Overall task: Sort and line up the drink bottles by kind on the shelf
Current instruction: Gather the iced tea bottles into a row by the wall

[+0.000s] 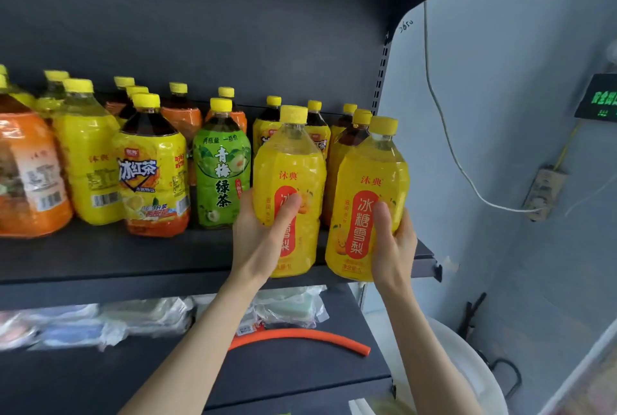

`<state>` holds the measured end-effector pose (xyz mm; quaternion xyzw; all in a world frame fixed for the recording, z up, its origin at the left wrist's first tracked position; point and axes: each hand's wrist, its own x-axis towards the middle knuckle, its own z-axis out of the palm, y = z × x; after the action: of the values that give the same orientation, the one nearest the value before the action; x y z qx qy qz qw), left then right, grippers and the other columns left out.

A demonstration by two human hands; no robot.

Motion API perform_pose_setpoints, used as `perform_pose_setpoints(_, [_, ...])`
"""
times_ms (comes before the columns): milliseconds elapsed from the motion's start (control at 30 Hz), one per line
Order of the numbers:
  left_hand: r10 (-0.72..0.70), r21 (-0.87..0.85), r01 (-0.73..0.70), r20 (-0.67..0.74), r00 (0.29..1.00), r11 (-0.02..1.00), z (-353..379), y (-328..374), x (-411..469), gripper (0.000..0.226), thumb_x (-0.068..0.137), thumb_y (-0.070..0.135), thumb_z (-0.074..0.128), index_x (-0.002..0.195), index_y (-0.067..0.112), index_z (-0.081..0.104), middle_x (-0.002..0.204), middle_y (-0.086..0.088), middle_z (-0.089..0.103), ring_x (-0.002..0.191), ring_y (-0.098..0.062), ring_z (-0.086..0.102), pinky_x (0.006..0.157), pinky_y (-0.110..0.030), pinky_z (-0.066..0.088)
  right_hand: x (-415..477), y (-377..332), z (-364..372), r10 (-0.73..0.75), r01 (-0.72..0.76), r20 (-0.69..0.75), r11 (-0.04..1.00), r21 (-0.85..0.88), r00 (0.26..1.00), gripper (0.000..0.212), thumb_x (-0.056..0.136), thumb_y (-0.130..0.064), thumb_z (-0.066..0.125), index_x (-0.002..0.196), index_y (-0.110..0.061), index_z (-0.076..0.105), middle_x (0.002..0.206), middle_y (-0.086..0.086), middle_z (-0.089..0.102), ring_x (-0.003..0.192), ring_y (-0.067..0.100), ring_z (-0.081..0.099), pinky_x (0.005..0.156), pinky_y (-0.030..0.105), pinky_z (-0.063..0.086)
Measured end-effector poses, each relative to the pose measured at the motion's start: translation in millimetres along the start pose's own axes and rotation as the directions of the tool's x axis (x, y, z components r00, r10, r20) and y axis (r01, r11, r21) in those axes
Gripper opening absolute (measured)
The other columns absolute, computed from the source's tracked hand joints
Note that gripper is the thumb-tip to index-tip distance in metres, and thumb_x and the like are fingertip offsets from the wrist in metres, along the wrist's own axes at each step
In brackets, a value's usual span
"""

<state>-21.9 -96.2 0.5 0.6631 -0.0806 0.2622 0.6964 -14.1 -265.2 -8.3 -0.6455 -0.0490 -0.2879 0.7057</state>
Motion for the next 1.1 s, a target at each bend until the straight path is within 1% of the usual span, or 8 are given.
perform_pose_setpoints(67, [0.02,0.019,-0.019,-0.035,0.999,1.0,-13.5,6.4,-14.2,0.063,0.063,0.066,0.06,0.115,0.032,0.052,0.097,0.021,0.067,0.091,0.004,0.064,0.074,-0.015,0.052,-14.4,-3.1,3.7,0.005,-0.005,0.025,1.0,0.028,1.0,0.058,0.065,-0.071,0.054,0.102,-0.027,0.06,0.098,0.0,0.071,0.086,0.018,0.071,0.069,0.031,0.058])
perform_pose_setpoints(167, [0.021,0.037,-0.018,-0.099,0.995,0.999,-37.3,16.7,-29.2,0.062,0.063,0.069,0.06,0.112,0.03,0.057,0.099,0.015,0.069,0.094,-0.002,0.064,0.083,-0.028,0.052,-34.2,-13.1,17.4,0.003,-0.008,0.071,0.998,0.064,0.997,0.069,0.067,-0.071,0.052,0.109,-0.017,0.062,0.097,0.003,0.072,0.085,0.018,0.071,0.065,0.026,0.057])
perform_pose_setpoints(267, [0.01,0.045,-0.003,-0.147,0.989,0.999,-67.0,27.4,-39.8,0.065,0.062,0.07,0.06,0.112,0.028,0.058,0.1,0.012,0.069,0.095,-0.004,0.064,0.085,-0.032,0.052,-51.8,-25.8,39.6,0.001,-0.01,0.112,0.997,0.083,0.994,0.064,0.069,-0.07,0.052,0.107,-0.02,0.064,0.092,-0.001,0.073,0.084,0.016,0.071,0.064,0.026,0.057])
perform_pose_setpoints(433, [-0.028,0.052,0.041,-0.225,0.974,0.998,-140.3,47.5,-58.5,0.073,0.058,0.072,0.06,0.114,0.025,0.06,0.1,0.008,0.07,0.094,-0.01,0.067,0.082,-0.036,0.054,-92.4,-42.4,89.7,0.031,-0.053,0.187,0.992,0.111,0.982,0.075,0.066,-0.077,0.054,0.11,-0.017,0.064,0.098,0.005,0.073,0.089,0.022,0.071,0.074,0.041,0.058])
perform_pose_setpoints(633, [-0.046,0.117,0.081,-0.279,0.959,0.99,-264.5,73.4,-91.4,0.068,0.054,0.074,0.061,0.105,0.029,0.06,0.094,0.008,0.071,0.088,-0.012,0.068,0.075,-0.034,0.056,-179.7,-55.5,178.5,0.083,-0.124,0.267,0.982,0.142,0.96,0.067,0.065,-0.073,0.053,0.104,-0.019,0.066,0.094,0.004,0.074,0.086,0.019,0.072,0.071,0.036,0.059])
perform_pose_setpoints(733, [-0.056,0.168,0.109,-0.291,0.955,0.98,-330.9,84.3,-106.8,0.068,0.054,0.076,0.06,0.104,0.03,0.059,0.093,0.007,0.071,0.087,-0.012,0.068,0.077,-0.04,0.056,-229.0,-62.5,227.6,0.105,-0.155,0.294,0.976,0.153,0.95,0.066,0.062,-0.073,0.053,0.1,-0.021,0.065,0.089,-0.001,0.074,0.08,0.011,0.072,0.062,0.023,0.056])
perform_pose_setpoints(833, [-0.061,0.185,0.125,-0.318,0.946,0.975,-386.8,94.5,-114.2,0.072,0.053,0.075,0.059,0.107,0.027,0.059,0.093,0.007,0.071,0.086,-0.012,0.068,0.074,-0.034,0.056,-266.2,-68.1,272.4,0.117,-0.171,0.319,0.974,0.149,0.941,0.079,0.054,-0.086,0.057,0.101,-0.023,0.065,0.09,-0.002,0.075,0.081,0.011,0.072,0.064,0.025,0.057])
perform_pose_setpoints(1100, [-0.092,0.191,0.178,-0.388,0.917,0.965,-484.0,100.1,-81.4,0.054,0.061,0.068,0.059,0.099,0.03,0.056,0.095,0.006,0.067,0.09,-0.014,0.065,0.071,-0.03,0.053,-294.8,-78.2,375.4,0.102,-0.17,0.354,0.971,0.168,0.93,0.077,0.055,-0.084,0.056,0.103,-0.024,0.065,0.09,-0.005,0.075,0.08,0.008,0.071,0.06,0.019,0.055])
